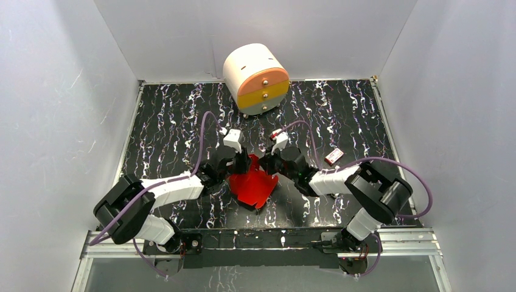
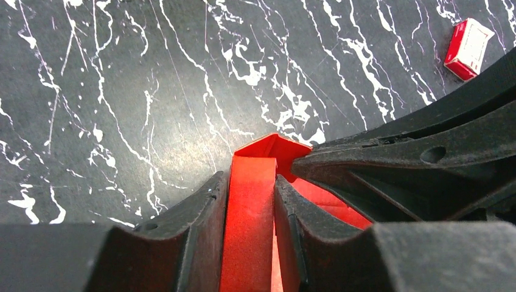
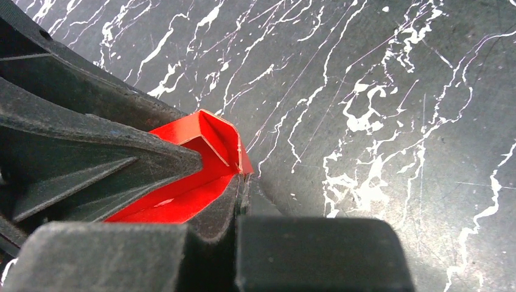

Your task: Fold the paper box

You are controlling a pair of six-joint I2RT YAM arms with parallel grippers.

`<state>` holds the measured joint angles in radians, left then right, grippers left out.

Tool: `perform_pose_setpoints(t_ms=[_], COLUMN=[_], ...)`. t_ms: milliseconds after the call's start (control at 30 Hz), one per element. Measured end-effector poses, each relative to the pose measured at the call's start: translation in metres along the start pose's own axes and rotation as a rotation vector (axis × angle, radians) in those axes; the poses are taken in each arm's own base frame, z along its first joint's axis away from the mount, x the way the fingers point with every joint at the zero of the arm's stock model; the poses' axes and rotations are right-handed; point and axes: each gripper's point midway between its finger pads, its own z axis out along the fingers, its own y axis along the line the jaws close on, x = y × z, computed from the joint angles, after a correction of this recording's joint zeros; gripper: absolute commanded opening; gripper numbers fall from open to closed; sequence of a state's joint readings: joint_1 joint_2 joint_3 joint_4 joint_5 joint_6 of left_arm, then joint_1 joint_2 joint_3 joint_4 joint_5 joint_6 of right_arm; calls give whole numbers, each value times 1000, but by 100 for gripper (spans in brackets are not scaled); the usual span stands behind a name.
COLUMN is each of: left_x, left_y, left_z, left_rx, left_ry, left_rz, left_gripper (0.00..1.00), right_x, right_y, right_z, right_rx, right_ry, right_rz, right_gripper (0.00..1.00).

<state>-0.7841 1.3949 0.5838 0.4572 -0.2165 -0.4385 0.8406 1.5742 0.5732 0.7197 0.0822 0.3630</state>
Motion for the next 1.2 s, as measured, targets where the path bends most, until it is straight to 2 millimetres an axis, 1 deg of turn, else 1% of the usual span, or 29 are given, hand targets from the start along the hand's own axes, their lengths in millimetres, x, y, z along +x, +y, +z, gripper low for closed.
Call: perform_pose_setpoints(t_ms=[67,133,267,433,567,733,867,1000,1200], left_x=[5,10,12,12,11,3,1,4,-1], left_y=[1,1,-1,-4,0,6,9,13,18], left_z=[-1,-3,-8,-12,-16,-17,-17,-17,-15], left_rx=[10,22,45,65,42,-6,-28,-57,-96], left_ry=[2,3,-15,-38,-56,-92,-103,-96,-98], left_rz=[0,-8,-43,-124,-202,-292,-332,-351,-385], left_gripper=[35,38,51,60,61,60,59,59,65], right_x=[6,7,9,8,8,7,5,4,2], right_y=[2,4,14,21,20,25,30,28,22], right_z=[1,3,3,6,9,8,8,8,8], right_rx=[-11,-17,-27,-26,-24,-38,-50,-38,-13], right_ry=[-9,-33,-73,-112,-137,-164,-177,-181,-187], right_rz=[-4,-12,-43,-82,-105,-144,-168,-201,-250], right_gripper=[0,0,0,0,0,0,0,0,0])
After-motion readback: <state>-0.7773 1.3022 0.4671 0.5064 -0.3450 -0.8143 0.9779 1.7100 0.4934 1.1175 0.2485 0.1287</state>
